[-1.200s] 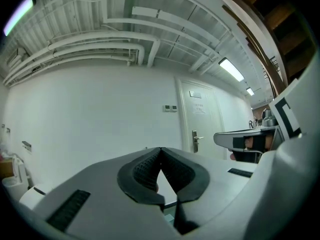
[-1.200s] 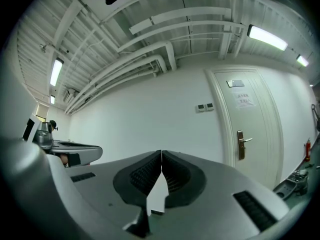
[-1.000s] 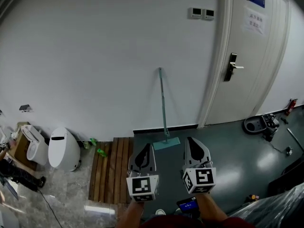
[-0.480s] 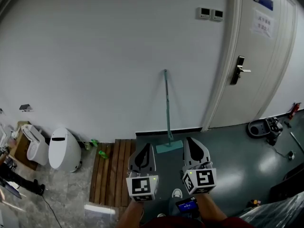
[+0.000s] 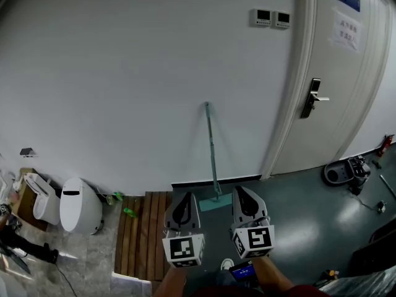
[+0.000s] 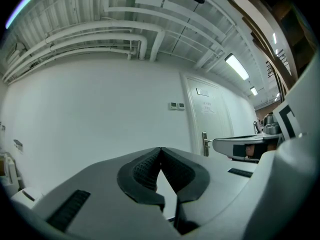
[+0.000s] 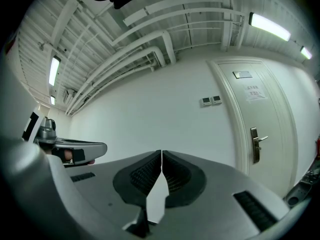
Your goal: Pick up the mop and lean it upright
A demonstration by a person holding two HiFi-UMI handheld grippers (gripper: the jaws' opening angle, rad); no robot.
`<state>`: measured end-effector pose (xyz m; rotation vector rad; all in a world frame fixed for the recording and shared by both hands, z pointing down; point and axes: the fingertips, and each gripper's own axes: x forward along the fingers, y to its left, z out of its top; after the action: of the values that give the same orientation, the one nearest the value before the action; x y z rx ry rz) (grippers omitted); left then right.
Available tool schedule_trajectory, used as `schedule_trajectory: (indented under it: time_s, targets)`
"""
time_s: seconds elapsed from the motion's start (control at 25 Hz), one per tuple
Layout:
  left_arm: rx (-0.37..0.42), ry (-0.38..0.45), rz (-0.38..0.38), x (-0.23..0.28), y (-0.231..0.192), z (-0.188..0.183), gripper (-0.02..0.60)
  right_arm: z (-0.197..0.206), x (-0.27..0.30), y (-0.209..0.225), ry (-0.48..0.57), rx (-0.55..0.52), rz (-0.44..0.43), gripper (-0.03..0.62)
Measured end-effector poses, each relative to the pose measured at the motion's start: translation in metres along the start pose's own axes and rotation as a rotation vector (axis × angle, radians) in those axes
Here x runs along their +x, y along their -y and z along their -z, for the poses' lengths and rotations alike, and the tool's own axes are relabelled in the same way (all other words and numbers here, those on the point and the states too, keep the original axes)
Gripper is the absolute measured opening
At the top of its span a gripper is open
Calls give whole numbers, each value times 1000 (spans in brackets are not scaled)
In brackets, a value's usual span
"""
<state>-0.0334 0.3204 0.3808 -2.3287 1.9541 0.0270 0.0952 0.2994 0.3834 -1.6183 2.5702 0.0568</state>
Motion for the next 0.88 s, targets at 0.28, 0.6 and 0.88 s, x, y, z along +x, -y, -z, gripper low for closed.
schedule_trajectory:
  time_s: [0.28,0.6,0.88]
  targets:
    - [-7,-4,-28,70,13,1,14,0,48,51,-2,1,-16,18]
    - [18,-13,-59,128,21,6,14,4,93,94,-10,8,-27,18]
    - [8,-19,-59,164,17,13,14,10,126,108,-20,0,-40,18]
